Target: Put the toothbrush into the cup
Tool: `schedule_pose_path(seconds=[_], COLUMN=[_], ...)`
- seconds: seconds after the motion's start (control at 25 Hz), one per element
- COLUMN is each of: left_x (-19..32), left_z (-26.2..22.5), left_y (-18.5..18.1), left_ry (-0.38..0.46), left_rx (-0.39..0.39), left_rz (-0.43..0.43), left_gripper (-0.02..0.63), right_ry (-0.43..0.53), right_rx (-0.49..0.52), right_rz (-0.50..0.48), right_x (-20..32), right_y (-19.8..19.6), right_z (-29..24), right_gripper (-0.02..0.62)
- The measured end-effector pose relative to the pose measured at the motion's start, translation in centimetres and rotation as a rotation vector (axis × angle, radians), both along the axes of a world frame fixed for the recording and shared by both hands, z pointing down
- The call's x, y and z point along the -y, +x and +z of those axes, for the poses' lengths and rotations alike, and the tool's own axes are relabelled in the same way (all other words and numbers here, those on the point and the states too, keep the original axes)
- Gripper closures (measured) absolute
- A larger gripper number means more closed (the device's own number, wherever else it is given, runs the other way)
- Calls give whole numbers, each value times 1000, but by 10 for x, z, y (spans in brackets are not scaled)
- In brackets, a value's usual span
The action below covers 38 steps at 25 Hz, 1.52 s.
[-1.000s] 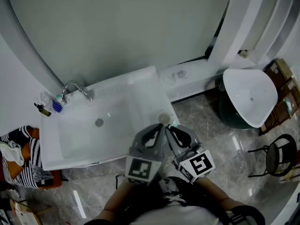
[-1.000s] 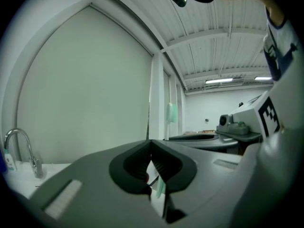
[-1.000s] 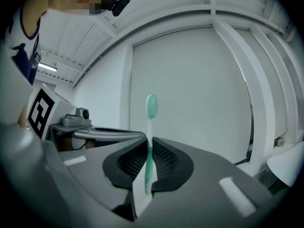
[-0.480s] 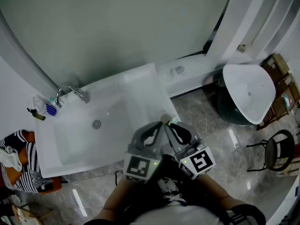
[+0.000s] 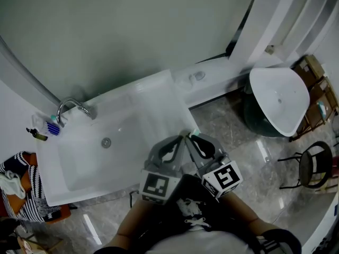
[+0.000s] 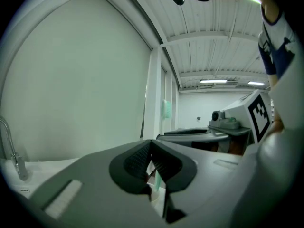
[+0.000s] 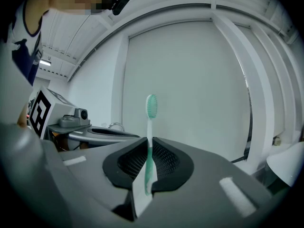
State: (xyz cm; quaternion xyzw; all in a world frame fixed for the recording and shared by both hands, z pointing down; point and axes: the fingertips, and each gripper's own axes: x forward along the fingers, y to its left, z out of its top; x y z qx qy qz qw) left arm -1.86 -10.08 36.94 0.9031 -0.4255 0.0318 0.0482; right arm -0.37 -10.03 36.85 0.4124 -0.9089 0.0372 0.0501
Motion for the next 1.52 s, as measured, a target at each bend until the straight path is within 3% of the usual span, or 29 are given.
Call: schedule_pose_path(seconds=[1.52], left_x=[12], left_z=[37], left_y=[1], left_ry=[-61], left_rx=[57], left_rz=[-30], left_gripper=[606], right_ry=[-68], right_rx=[2], right_rz=[-10], right_x=[27], right_y=[13], right_z=[42], right_gripper=[565])
